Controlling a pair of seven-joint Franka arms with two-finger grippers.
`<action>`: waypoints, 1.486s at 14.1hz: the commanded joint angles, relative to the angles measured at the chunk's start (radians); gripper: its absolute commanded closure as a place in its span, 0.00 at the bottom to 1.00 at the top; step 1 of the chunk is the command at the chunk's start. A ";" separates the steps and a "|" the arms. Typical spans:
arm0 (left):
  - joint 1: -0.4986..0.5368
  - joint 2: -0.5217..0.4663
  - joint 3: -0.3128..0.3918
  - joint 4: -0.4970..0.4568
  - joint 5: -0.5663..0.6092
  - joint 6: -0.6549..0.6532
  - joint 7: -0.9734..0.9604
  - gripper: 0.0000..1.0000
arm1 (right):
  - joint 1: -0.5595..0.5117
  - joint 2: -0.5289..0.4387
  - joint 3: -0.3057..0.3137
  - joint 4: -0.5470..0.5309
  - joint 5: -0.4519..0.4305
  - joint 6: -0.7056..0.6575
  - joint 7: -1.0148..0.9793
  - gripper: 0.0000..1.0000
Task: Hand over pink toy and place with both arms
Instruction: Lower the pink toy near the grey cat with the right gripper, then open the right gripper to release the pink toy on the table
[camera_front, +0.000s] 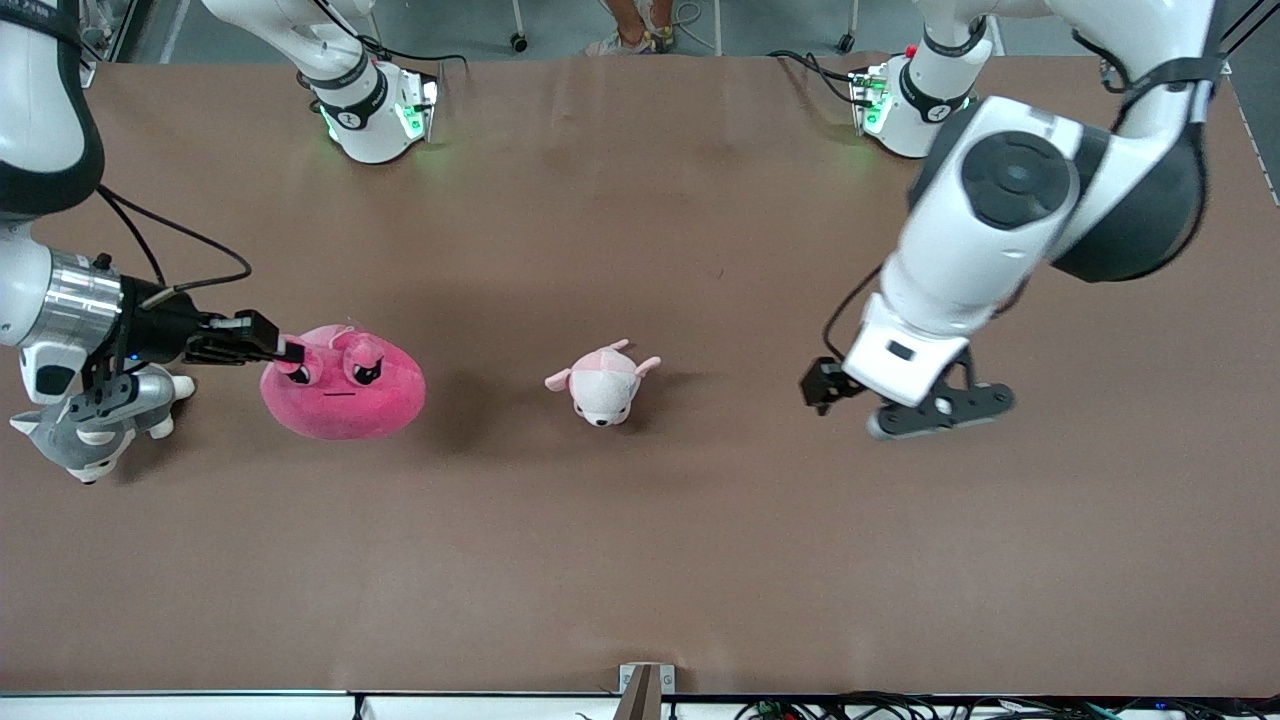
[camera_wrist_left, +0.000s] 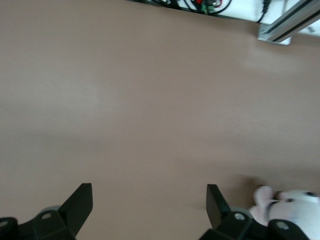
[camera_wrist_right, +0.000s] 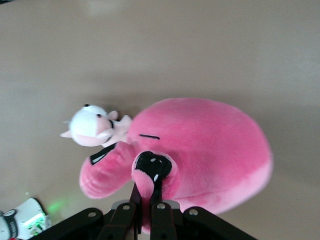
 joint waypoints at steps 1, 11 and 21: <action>0.076 -0.039 -0.007 -0.002 0.019 -0.066 0.152 0.00 | -0.046 0.060 0.016 0.026 -0.050 0.010 -0.063 1.00; 0.231 -0.177 -0.021 -0.002 -0.001 -0.329 0.365 0.00 | -0.186 0.229 0.019 0.082 -0.017 0.000 -0.307 1.00; 0.194 -0.428 0.161 -0.272 -0.210 -0.292 0.536 0.00 | -0.222 0.280 0.020 0.078 0.049 -0.042 -0.328 1.00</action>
